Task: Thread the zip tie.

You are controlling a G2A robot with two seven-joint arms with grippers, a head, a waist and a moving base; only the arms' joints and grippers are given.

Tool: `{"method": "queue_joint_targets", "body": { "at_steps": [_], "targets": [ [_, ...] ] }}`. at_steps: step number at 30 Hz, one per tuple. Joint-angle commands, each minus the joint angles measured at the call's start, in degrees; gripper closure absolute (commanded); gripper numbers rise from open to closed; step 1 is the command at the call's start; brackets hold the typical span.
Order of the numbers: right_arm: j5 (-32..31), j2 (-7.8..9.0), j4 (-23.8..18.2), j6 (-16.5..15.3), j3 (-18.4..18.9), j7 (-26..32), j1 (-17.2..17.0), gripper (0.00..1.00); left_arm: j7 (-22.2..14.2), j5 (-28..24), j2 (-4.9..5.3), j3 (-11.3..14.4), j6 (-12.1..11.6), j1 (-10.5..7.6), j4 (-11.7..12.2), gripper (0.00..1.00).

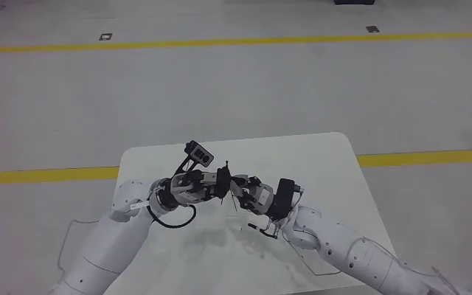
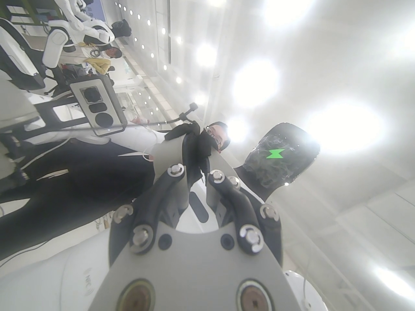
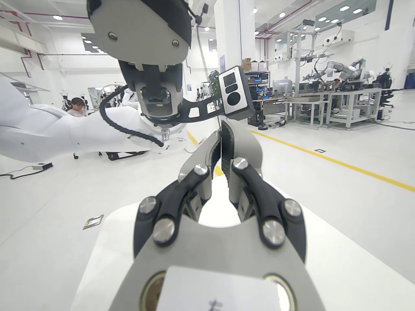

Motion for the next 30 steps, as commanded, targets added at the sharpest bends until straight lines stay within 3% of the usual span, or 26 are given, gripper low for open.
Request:
{"method": "queue_joint_targets", "body": {
  "at_steps": [1,10,11,12,13,30],
  "targets": [
    [0.00,-0.07,0.08,0.00,-0.07,0.07,0.03,1.00,-0.04,-0.05,-0.03,-0.08,-0.03,-0.09,-0.07,1.00],
    [-0.05,-0.29,0.35,0.00,-0.03,0.27,0.15,1.00,-0.34,0.04,-0.12,-0.46,-0.03,-0.12,0.17,1.00],
    [-0.01,-0.31,0.35,0.00,0.04,0.30,0.13,0.84,-0.36,0.24,-0.10,-0.51,0.01,-0.09,0.38,1.00],
    [0.14,-0.32,0.37,0.00,0.15,0.31,0.07,0.18,-0.35,0.54,-0.09,-0.59,-0.02,-0.08,0.56,1.00],
    [0.45,-0.34,0.38,0.00,0.34,0.27,-0.05,0.00,-0.32,0.96,-0.06,-0.72,-0.13,-0.05,0.77,1.00],
    [6.06,1.68,5.27,0.00,5.01,0.97,-3.64,0.00,-1.00,13.86,1.44,-3.57,0.14,1.44,3.91,1.00]
  ]
}}
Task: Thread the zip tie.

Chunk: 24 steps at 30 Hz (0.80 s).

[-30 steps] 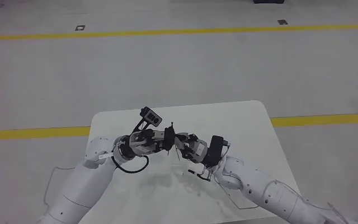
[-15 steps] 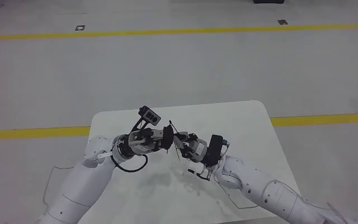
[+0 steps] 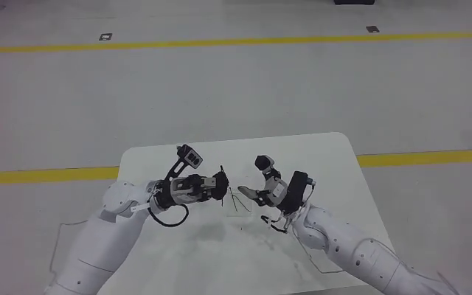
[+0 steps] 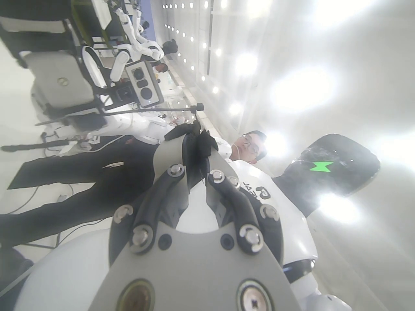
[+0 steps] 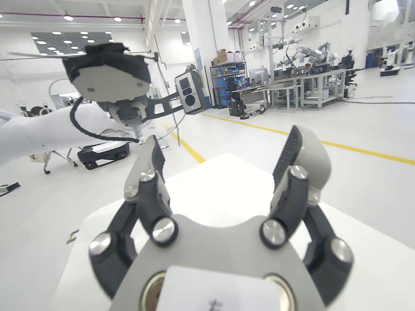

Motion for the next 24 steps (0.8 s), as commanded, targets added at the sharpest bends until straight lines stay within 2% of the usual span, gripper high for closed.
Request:
{"method": "queue_joint_targets", "body": {
  "at_steps": [1,11,12,14,17,24],
  "targets": [
    [0.28,0.10,0.15,0.00,0.19,0.20,-0.05,0.00,-0.26,0.33,0.07,-0.03,0.24,0.07,0.16,1.00],
    [0.28,0.10,0.15,0.00,0.19,0.20,-0.05,0.00,-0.26,0.33,0.07,-0.03,0.24,0.07,0.16,1.00],
    [0.70,0.08,0.18,0.00,0.26,0.32,-0.21,0.00,0.96,1.24,0.09,-0.11,-0.19,0.16,-0.10,1.00],
    [5.29,-0.01,0.19,0.00,0.93,1.22,-1.21,0.00,1.64,6.35,0.53,-0.81,-0.95,0.28,-0.35,1.00],
    [11.52,0.17,0.45,0.00,1.27,2.38,-1.72,0.00,2.28,8.42,0.98,-2.36,-2.15,1.10,0.16,1.00],
    [25.40,1.36,0.27,0.00,0.28,4.84,-1.19,0.00,2.98,15.20,1.96,-4.92,-5.96,1.86,3.75,1.00]
  ]
}}
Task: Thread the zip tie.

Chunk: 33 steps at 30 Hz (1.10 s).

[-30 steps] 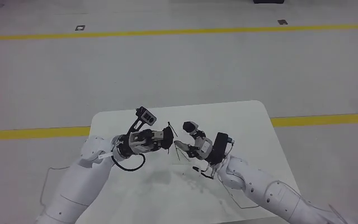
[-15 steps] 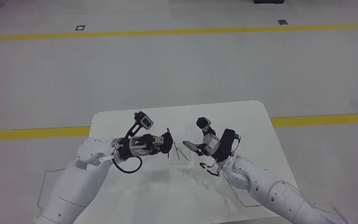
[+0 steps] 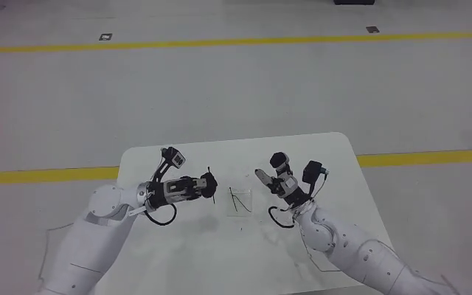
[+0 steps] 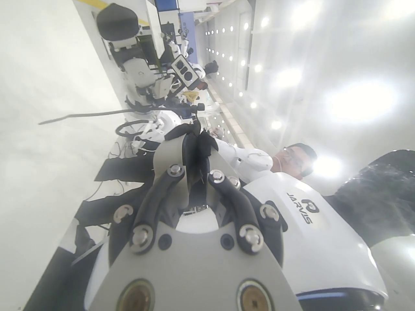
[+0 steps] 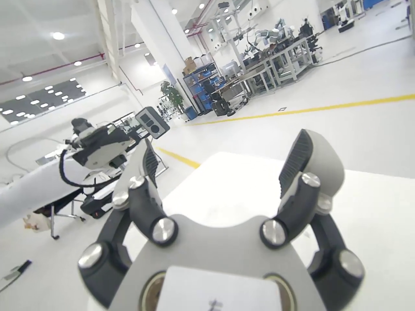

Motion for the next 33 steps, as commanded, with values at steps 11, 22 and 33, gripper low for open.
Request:
{"method": "queue_joint_targets", "body": {
  "at_steps": [11,22,33],
  "targets": [
    [7.41,0.50,-0.54,0.00,-0.43,0.78,0.42,0.00,1.46,1.13,0.28,-0.60,-0.79,0.65,1.14,1.00],
    [17.10,0.37,-1.01,0.00,3.36,4.18,-2.53,0.00,7.17,2.94,0.75,-3.12,-4.94,2.65,2.93,1.00],
    [26.20,0.36,-2.44,0.00,10.33,10.01,-6.64,0.00,10.62,3.98,1.25,-5.79,-7.70,4.72,5.36,1.00]
  ]
}}
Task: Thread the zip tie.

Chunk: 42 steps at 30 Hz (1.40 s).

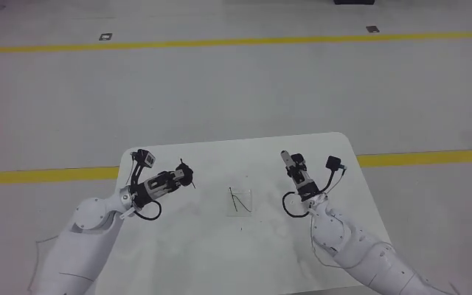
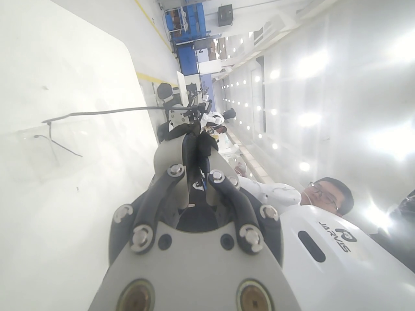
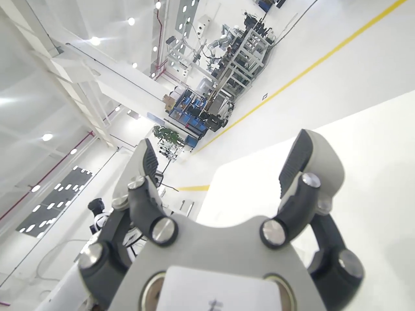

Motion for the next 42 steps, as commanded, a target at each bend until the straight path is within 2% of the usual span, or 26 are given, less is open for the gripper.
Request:
{"method": "queue_joint_targets", "body": {
  "at_steps": [1,7,14,42],
  "targets": [
    [0.74,-0.13,-0.34,0.00,1.18,0.94,-0.63,0.00,0.40,0.50,0.07,-0.53,0.01,0.36,0.32,1.00],
    [1.67,-0.68,-0.71,0.00,3.92,3.06,-2.07,0.00,2.39,1.52,0.02,-2.03,0.01,1.49,0.00,1.00],
    [2.80,-1.62,-0.68,0.00,6.82,5.98,-3.12,0.00,5.27,1.26,-0.49,-3.81,0.01,2.77,-0.29,1.00],
    [2.62,-1.65,-0.55,0.00,6.93,6.19,-3.13,0.00,5.34,1.46,-0.51,-3.85,0.01,2.81,-0.37,1.00]
  ]
}}
